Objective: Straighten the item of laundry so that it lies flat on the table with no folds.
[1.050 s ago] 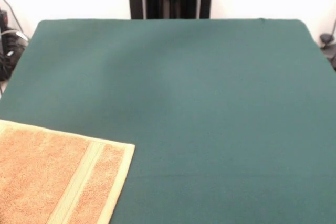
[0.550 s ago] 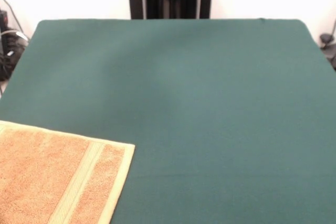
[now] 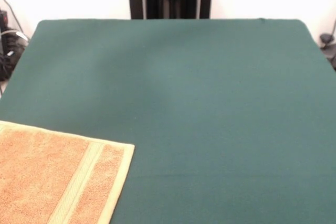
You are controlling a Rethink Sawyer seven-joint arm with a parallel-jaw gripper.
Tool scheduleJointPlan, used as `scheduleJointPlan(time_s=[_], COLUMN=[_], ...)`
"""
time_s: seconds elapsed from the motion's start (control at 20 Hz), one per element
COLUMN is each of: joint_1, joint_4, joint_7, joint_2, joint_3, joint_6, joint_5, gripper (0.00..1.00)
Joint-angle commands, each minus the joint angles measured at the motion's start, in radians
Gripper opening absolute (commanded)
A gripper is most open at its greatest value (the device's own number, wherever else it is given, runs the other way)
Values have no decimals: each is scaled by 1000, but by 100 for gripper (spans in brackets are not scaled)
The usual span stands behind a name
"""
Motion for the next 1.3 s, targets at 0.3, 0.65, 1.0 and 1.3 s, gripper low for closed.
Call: scheduleJointPlan(time_s=[0.3, 0.65, 1.0, 1.3], joint_1=[40, 73, 83, 79], joint_4=[-101, -81, -71, -75], joint_7=[-274, -155, -116, -168], joint_2=[171, 197, 192, 184], joint_3=[-97, -27, -35, -42], joint_6=[-157, -350, -362, -334], joint_5=[-24, -85, -129, -144], gripper=[100, 100, 100, 100])
